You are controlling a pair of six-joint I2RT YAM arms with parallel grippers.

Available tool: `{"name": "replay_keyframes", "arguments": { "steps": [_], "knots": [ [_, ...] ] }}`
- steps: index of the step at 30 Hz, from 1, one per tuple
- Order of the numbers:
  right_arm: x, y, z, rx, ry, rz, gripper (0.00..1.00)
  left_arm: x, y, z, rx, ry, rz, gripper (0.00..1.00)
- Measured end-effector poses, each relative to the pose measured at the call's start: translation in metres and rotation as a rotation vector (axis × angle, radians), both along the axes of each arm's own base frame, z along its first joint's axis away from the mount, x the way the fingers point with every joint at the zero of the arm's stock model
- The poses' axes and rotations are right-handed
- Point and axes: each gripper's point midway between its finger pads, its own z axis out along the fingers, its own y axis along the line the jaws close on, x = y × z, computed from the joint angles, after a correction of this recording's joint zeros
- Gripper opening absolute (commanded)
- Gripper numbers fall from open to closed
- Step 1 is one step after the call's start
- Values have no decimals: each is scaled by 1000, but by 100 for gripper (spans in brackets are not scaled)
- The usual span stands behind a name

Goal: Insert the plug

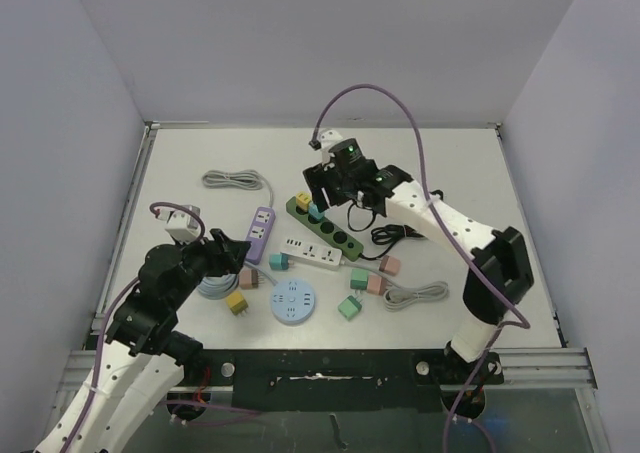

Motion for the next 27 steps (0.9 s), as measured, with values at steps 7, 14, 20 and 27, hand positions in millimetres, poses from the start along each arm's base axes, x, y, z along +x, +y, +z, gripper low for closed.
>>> {"name": "replay_keyframes", "arguments": {
  "steps": [7,14,20,27],
  "knots": [
    [-56,-29,23,88,-30,-90,67,2,-8,-12,-10,64,-20,67],
    [-148,-39,-54,-7,180,-84,68,3,-20,-17,-47,110,-55,67],
    [-209,-45,-84,-58,276,-67,69,7,-26,-18,-64,124,-67,67],
    [-234,-55,-109,-108,329,-70,64,11,-29,-23,-63,146,-68,67]
  ]
}}
